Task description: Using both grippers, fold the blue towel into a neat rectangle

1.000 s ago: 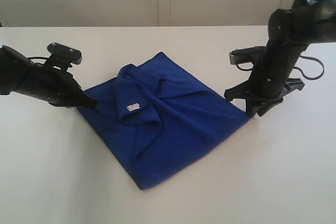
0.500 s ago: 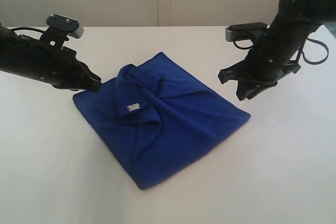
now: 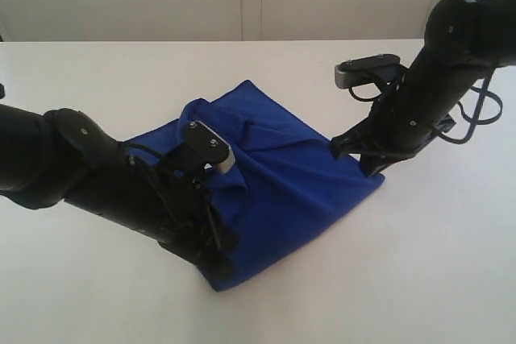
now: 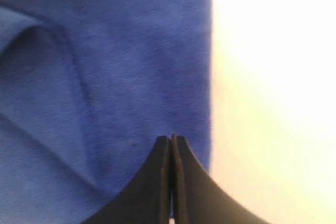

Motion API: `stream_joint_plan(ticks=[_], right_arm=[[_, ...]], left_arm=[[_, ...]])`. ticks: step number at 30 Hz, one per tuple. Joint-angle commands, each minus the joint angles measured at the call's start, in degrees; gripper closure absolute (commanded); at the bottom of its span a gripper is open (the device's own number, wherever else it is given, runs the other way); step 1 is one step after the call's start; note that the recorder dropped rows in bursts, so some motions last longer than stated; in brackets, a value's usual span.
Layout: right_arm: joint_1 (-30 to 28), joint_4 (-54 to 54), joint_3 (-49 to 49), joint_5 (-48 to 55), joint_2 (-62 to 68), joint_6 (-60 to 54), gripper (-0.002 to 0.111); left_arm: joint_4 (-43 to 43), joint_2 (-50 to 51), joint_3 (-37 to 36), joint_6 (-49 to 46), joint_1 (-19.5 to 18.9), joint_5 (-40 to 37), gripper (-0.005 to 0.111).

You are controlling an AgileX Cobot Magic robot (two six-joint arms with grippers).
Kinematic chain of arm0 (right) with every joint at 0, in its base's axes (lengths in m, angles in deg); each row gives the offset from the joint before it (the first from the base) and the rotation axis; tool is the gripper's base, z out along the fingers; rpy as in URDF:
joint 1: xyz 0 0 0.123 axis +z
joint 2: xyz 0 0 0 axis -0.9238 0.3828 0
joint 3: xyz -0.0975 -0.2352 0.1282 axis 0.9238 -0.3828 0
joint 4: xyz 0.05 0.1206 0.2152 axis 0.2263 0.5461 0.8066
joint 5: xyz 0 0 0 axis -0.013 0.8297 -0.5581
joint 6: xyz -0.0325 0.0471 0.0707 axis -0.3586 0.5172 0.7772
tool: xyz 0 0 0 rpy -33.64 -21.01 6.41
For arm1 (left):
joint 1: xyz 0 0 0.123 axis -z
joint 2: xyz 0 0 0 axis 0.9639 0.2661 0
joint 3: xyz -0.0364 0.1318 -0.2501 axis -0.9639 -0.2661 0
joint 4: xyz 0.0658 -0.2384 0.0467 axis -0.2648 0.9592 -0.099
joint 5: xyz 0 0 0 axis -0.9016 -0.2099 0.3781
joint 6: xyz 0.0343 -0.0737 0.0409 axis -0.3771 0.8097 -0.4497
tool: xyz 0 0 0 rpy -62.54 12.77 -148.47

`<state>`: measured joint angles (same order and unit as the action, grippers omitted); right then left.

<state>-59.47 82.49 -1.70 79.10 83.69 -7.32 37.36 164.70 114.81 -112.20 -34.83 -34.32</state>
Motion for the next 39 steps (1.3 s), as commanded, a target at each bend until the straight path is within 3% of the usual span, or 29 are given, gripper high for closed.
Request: stream_joint_plan(ticks=[1,5,12,28,39], right_arm=[[0.24,-0.11,-3.42,-4.86,-0.56,-3.54,0.108],[0.24,-0.11,-5.52,-11.47,0.15,-3.96,0.108],[0.24,0.15,-6.07,-19.94,3.41,-4.78,0.108],[0.24,-1.31,-7.09,-13.73,7.77,0.64,0.108],[0.24,-3.95,-12.14,-11.64,4.63,8.51,0.108]], left_arm=[[4.44,-0.32,-0.30,0.35,1.65,-0.02,0.107],[5.89,1.27,-0.30,0.35,1.65,3.70,0.107],[6.01,5.09,-0.30,0.61,1.65,2.63,0.107],[4.57,8.45,-0.63,5.27,1.55,-2.17,0.107],[-16.44,8.35,-1.80,22.50,1.55,-6.93,0.107]])
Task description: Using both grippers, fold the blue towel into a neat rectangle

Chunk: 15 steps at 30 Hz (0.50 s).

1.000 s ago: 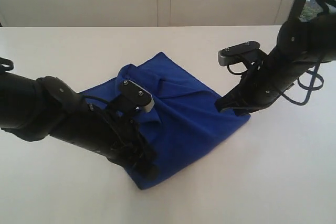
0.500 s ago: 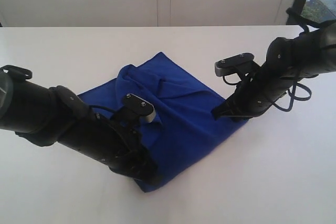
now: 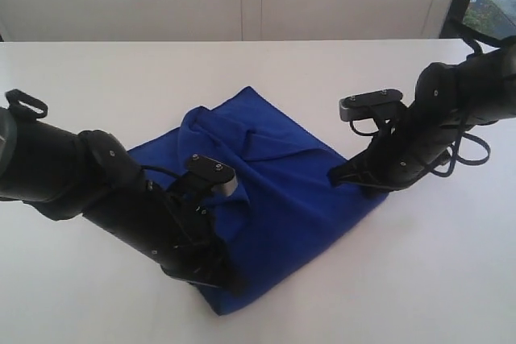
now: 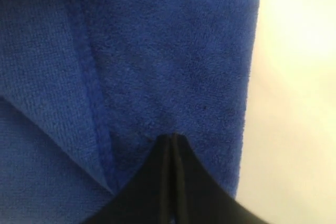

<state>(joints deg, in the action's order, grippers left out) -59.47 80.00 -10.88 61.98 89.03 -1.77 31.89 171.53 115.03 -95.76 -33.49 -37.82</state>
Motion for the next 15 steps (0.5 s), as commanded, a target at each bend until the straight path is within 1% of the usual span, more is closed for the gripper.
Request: stream_joint_plan(ticks=[1,4,11,15], right_arm=[[0.24,-1.45,-3.25,5.93,-1.37,3.63,0.108],[0.24,-1.45,-3.77,7.61,-3.33,5.26,0.108],[0.24,-1.45,-4.42,9.00,-7.34,6.47,0.108],[0.24,-1.35,-4.42,8.23,-9.90,6.47,0.108]], left_arm=[[-12.57,1.52,-2.02,7.21,0.21,-3.71,0.107],[-15.02,1.52,-2.02,8.24,0.21,-4.26,0.107],[-15.69,1.25,-1.67,7.89,0.21,-6.60,0.107],[-15.69,-1.68,0.26,6.18,0.21,-10.95,0.107]])
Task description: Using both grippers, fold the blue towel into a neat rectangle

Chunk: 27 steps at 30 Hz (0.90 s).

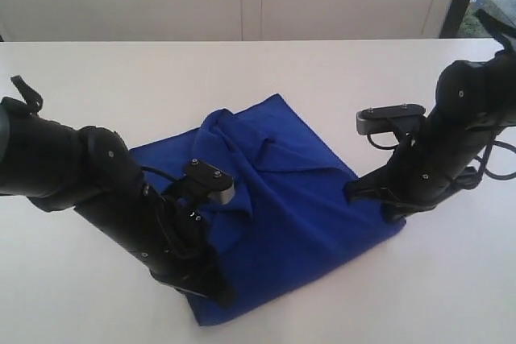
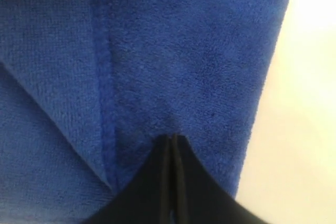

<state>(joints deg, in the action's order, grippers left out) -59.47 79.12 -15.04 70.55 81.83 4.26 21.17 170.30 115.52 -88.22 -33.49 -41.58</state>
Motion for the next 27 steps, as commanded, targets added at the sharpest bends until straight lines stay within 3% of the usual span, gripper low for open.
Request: stream_joint_plan(ticks=[1,10,14,21,27], right_arm=[[0.24,-0.47,-0.26,-0.65,-3.33,0.44,0.108],[0.24,-0.47,-0.04,-3.39,-9.46,-1.32,0.108],[0.61,-0.47,0.71,-3.82,-10.26,-3.29,0.108],[0.61,-0.47,5.12,-1.64,-10.13,-4.51,0.108],[0.61,-0.10,11.86,-1.36,-5.25,-7.77,0.108]], left_arm=[[-4.98,-1.40,0.51,-1.71,0.21,-8.31,0.107],[-5.07,-12.47,6.19,-1.83,0.21,-9.43,0.107],[-5.35,-14.75,7.07,0.05,-1.33,-5.88,0.107],[-10.30,-14.75,6.94,7.57,-12.29,-7.13,0.107],[-10.30,-13.15,6.94,8.60,-20.41,-5.44,0.107]])
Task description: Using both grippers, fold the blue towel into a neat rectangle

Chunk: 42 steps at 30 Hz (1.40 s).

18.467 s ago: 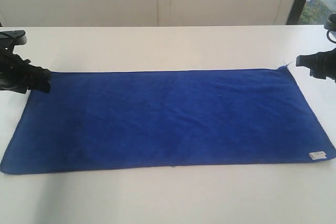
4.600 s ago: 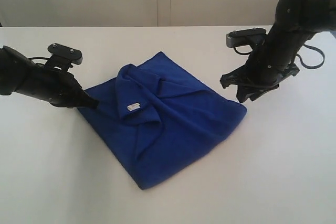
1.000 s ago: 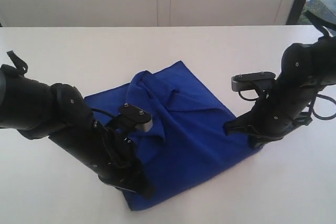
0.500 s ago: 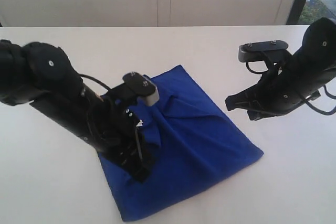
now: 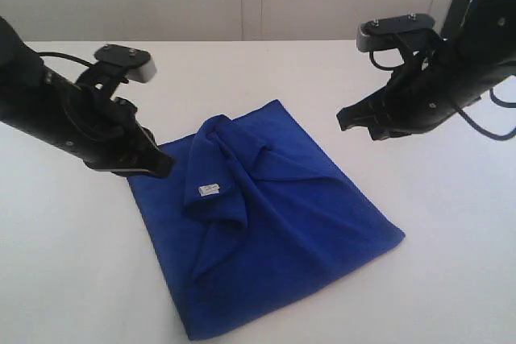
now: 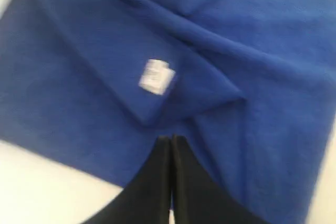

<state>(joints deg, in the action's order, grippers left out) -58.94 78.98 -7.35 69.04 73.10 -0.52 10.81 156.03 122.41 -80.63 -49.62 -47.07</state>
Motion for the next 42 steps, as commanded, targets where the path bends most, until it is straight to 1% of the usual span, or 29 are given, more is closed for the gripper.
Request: stream_joint_plan(ticks=[1,3,6,9,16,20,25,28,30,31,32,34,37,42], right_arm=[[0.08,0.04,5.62,0.29,4.93,-3.46,0.108],[0.08,0.04,8.45,1.26,7.68,-4.39,0.108],[0.08,1.58,12.96,1.54,12.42,-6.60,0.108],[0.08,5.31,18.81,3.34,18.04,-10.41,0.108],[0.08,11.64,33.49,9.53,30.73,-16.79,0.108],[0.21,16.44,40.45,12.81,36.40,-21.44,0.108],[0.70,16.86,46.62,14.06,42.62,-21.99,0.108],[0.70,16.12,48.51,13.83,45.37,-20.64,0.108],[0.70,12.21,48.94,12.96,46.31,-16.64,0.108],[0.70,6.78,48.94,11.76,46.52,-11.28,0.108],[0.70,4.38,48.94,11.65,46.50,-9.47,0.108],[0.47,-0.01,48.94,11.02,46.50,-4.54,0.108],[0.10,-3.15,48.94,10.93,46.50,0.55,0.108],[-0.03,-10.41,48.94,10.93,46.50,10.01,0.108]], left_arm=[[-0.12,1.78,0.05,0.88,-5.12,0.05,0.107],[-0.12,3.30,0.05,0.32,-6.39,0.49,0.107],[-0.12,6.12,0.05,0.32,-6.88,3.26,0.107],[1.14,9.30,0.71,0.32,-6.88,6.06,0.107],[1.52,17.46,6.50,2.23,-6.88,6.55,0.107],[1.52,20.47,9.55,3.59,-6.93,6.44,0.107],[1.52,22.84,11.73,4.15,-7.08,6.45,0.107],[1.52,25.09,13.60,4.54,-7.08,6.33,0.107],[1.52,27.34,15.12,4.54,-7.08,6.58,0.107],[1.18,28.62,16.28,4.54,-7.08,6.72,0.107],[1.06,29.31,17.11,4.54,-7.08,6.82,0.107],[1.06,31.75,20.91,4.41,-7.08,7.78,0.107],[1.06,34.64,24.95,4.41,-7.08,9.65,0.107],[1.06,38.12,31.78,4.30,-7.08,9.63,0.107]])
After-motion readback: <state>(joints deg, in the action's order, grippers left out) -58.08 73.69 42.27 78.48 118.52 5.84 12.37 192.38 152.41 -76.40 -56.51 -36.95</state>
